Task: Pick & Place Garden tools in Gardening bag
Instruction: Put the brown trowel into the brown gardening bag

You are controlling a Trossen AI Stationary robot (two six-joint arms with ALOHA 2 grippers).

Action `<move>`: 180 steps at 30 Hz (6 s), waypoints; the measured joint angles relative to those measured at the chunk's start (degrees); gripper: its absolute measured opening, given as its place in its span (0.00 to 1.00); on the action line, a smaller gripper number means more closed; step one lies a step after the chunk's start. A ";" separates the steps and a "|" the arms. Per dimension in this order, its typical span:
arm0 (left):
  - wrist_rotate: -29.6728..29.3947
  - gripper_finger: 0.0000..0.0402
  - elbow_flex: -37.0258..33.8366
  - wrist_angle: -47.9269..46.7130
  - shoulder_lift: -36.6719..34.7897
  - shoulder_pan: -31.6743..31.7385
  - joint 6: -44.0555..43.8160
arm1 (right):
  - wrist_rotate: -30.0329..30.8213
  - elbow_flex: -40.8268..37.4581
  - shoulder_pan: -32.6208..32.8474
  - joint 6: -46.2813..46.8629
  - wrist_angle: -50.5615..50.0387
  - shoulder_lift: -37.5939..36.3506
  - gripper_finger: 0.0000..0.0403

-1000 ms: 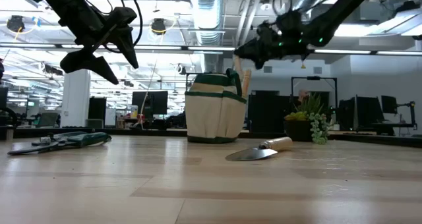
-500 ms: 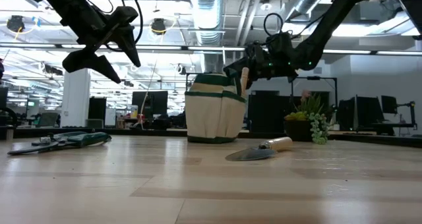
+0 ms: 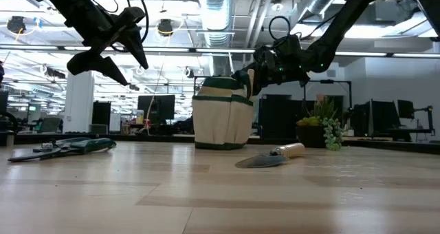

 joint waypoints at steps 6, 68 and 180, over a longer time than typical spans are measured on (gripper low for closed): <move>0.02 0.73 0.00 0.61 0.00 0.01 0.00 | 0.07 0.00 -0.02 -1.22 -0.12 -0.02 0.13; -0.68 0.73 0.00 3.41 0.01 0.00 1.70 | 7.56 -0.07 1.92 -5.66 -15.96 -3.76 0.47; -3.46 0.73 0.00 8.71 0.01 0.01 6.70 | 12.61 64.74 -5.53 -17.60 -79.68 -1.87 0.00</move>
